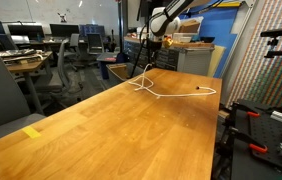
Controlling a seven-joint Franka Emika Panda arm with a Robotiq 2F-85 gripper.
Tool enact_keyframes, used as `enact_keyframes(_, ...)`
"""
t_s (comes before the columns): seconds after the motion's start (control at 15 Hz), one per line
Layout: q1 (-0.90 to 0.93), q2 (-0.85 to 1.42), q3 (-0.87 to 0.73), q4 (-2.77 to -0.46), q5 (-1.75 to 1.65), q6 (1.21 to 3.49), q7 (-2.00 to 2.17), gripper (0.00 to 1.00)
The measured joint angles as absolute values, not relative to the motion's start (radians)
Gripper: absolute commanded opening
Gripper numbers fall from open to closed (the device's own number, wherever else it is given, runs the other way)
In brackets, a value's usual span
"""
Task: Tie the knot using the rope
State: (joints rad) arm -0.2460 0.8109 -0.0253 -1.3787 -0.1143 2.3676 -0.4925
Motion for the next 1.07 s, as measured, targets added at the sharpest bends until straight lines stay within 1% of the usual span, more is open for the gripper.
enact_keyframes(0.27,-0.296,0.811,-0.133,-1.308,-0.115,2.364,-0.410,0.05)
enact_keyframes(0.53,-0.365,0.851,-0.205,-1.280,-0.115,2.335,-0.293,0.05)
enact_keyframes(0.73,-0.361,0.892,-0.253,-1.276,-0.137,2.274,-0.160,0.05)
enact_keyframes(0.8,-0.353,0.904,-0.262,-1.275,-0.146,2.244,-0.122,0.23)
enact_keyframes(0.87,-0.347,0.915,-0.264,-1.273,-0.148,2.214,-0.094,0.33)
enact_keyframes(1.0,-0.330,0.927,-0.252,-1.271,-0.147,2.133,-0.071,0.47)
enact_keyframes(1.07,-0.322,0.928,-0.236,-1.270,-0.142,2.072,-0.070,0.56)
